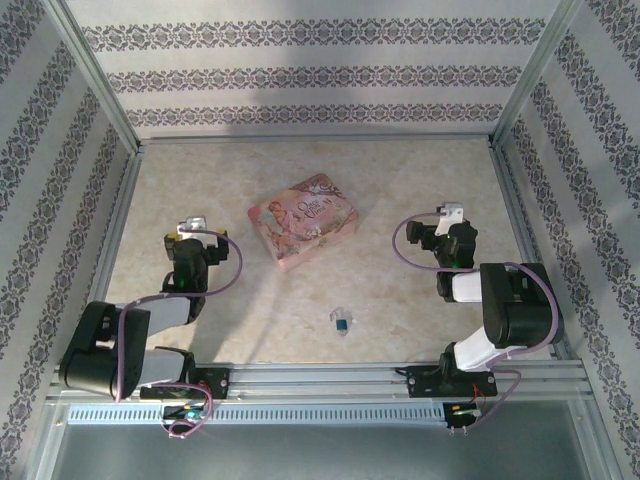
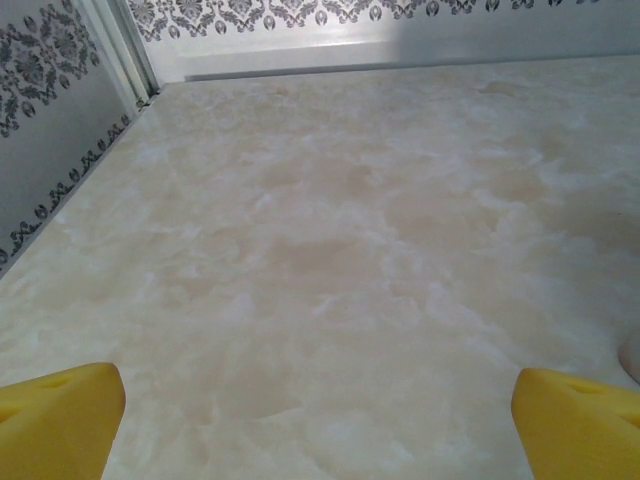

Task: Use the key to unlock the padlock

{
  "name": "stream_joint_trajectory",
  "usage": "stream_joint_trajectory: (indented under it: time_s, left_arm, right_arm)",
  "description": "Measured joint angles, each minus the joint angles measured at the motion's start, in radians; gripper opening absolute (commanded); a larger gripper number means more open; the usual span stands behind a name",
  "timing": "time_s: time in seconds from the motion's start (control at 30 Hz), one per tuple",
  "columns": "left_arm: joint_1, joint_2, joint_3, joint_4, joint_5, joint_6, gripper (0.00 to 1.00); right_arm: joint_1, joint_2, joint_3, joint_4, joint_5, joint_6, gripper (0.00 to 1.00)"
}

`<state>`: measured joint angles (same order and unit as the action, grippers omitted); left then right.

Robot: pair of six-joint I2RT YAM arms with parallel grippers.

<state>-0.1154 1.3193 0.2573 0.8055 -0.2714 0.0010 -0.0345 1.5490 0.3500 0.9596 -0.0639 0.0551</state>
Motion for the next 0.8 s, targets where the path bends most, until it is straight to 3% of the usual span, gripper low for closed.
stream_joint_trajectory:
  time_s: [0.13,0.3,0.43,0.6,0.8]
  left_arm:
    - [0.009,0.092,0.000,0.115,0.035,0.012,0.99]
    - [0.013,0.314,-0.014,0.349,0.063,0.026,0.99]
    - [0.015,0.318,-0.036,0.376,0.061,0.026,0.99]
    - [0.057,0.298,0.090,0.272,0.087,0.008,0.99]
    - [0.091,0.286,0.107,0.234,0.104,-0.009,0.99]
  right_arm:
    - [0.000,0.000,0.000,0.000,0.000,0.000,0.98]
    - [0.004,0.000,0.001,0.000,0.004,-0.001,0.98]
    - [0.006,0.000,0.001,-0.003,0.008,-0.003,0.99]
    - [0.006,0.000,0.002,-0.007,0.014,-0.003,0.98]
    - [0.013,0.000,0.002,-0.007,0.022,-0.003,0.98]
